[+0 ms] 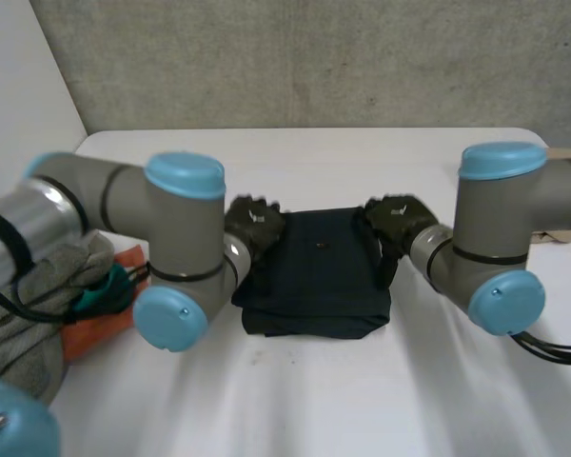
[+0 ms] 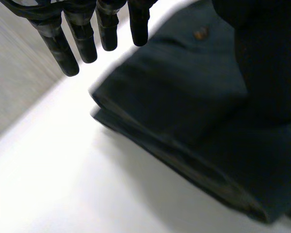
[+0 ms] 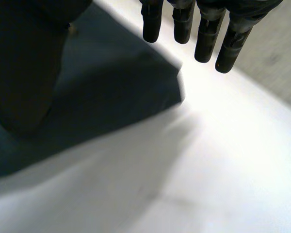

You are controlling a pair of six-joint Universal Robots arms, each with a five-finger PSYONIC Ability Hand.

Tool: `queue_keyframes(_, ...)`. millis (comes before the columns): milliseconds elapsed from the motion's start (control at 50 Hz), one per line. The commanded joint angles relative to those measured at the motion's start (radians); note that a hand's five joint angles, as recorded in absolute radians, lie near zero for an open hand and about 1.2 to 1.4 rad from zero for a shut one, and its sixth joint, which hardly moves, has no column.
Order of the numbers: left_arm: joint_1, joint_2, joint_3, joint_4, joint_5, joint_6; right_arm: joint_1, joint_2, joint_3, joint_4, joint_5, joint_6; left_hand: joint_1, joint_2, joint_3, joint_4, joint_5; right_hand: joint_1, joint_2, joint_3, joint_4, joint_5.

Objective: Fold the laundry.

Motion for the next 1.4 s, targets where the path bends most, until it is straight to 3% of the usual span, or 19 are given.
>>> queue_keyframes(20,-0.003,0.192,-0.033,0.067,0.026,-0.038,0.000,-0.227,0.269,-0.280,0.000,0.043,-0.002,-0.012,-0.025,-0.018,-0.033,0.026,-0.011,-0.036,-0.062,-0.062)
queue_keyframes(120,0.011,0.305,-0.052,0.086,0.201,-0.049,0.037,-0.398,0.538,-0.452,0.023,0.043,0.004,-0.006,-0.019,-0.012,-0.027,0.026,-0.011,-0.036,-0.062,-0.062)
queue_keyframes(140,0.025,0.337,-0.063,0.077,0.289,-0.049,0.049,-0.411,0.574,-0.463,0.028,0.043,0.004,-0.006,-0.019,-0.012,-0.027,0.026,-0.011,-0.036,-0.062,-0.062)
queue_keyframes(180,0.042,0.362,-0.082,0.060,0.391,-0.049,0.089,-0.411,0.638,-0.486,0.035,0.043,0.004,-0.006,-0.019,-0.012,-0.027,0.026,-0.011,-0.036,-0.062,-0.062)
queue_keyframes(200,0.062,0.387,-0.101,0.038,0.498,-0.050,0.138,-0.405,0.681,-0.501,0.040,0.041,0.004,-0.006,-0.019,-0.012,-0.027,0.026,-0.011,-0.036,-0.062,-0.062)
queue_keyframes(300,0.132,0.445,-0.115,-0.034,0.715,-0.073,0.249,-0.328,0.737,-0.608,0.084,0.037,0.007,-0.003,-0.016,-0.009,-0.024,0.026,-0.011,-0.036,-0.062,-0.062)
queue_keyframes(420,0.154,0.444,-0.124,-0.042,0.728,-0.119,0.272,-0.186,0.693,-0.731,0.176,-0.029,0.007,-0.003,-0.016,-0.009,-0.024,0.026,-0.011,-0.036,-0.062,-0.062)
queue_keyframes(640,0.148,0.441,-0.161,-0.042,0.728,-0.123,0.261,-0.038,0.556,-0.840,0.201,-0.192,0.010,0.000,-0.013,-0.006,-0.021,0.026,-0.011,-0.036,-0.062,-0.062)
queue_keyframes(820,0.148,0.445,-0.168,-0.040,0.726,-0.124,0.259,0.017,0.445,-0.825,0.198,-0.195,0.010,0.000,-0.013,-0.006,-0.021,0.115,0.079,0.054,0.027,0.027)
queue_keyframes(1000,0.148,0.448,-0.179,-0.042,0.724,-0.126,0.259,0.069,0.292,-0.708,0.187,-0.190,0.016,0.006,-0.007,0.000,-0.015,0.215,0.179,0.154,0.127,0.127)
queue_keyframes(1080,0.148,0.453,-0.185,-0.040,0.724,-0.127,0.255,0.097,0.237,-0.672,0.157,-0.189,0.016,0.006,-0.007,0.000,-0.015,0.526,0.489,0.464,0.437,0.437)
queue_keyframes(1100,0.148,0.453,-0.185,-0.040,0.724,-0.127,0.253,0.103,0.225,-0.662,0.146,-0.189,0.016,0.006,-0.007,0.000,-0.015,0.675,0.638,0.613,0.587,0.587)
queue_keyframes(1120,0.148,0.453,-0.185,-0.040,0.724,-0.127,0.246,0.115,0.203,-0.639,0.126,-0.187,0.016,0.006,-0.007,0.000,-0.015,1.005,0.968,0.943,0.917,0.916)
queue_keyframes(1160,0.149,0.453,-0.185,-0.040,0.724,-0.129,0.230,0.123,0.183,-0.621,0.108,-0.183,0.019,0.008,-0.004,0.003,-0.012,1.247,1.210,1.185,1.159,1.159)
queue_keyframes(1340,0.155,0.456,-0.190,-0.040,0.692,-0.129,0.069,0.011,0.197,-0.581,0.080,-0.126,0.021,0.011,-0.001,0.006,-0.009,1.248,1.211,1.186,1.160,1.159)
queue_keyframes(1400,0.157,0.457,-0.196,-0.040,0.691,-0.127,-0.006,-0.011,0.203,-0.587,0.025,-0.127,0.021,0.011,-0.001,0.006,-0.009,1.248,1.211,1.186,1.160,1.159)
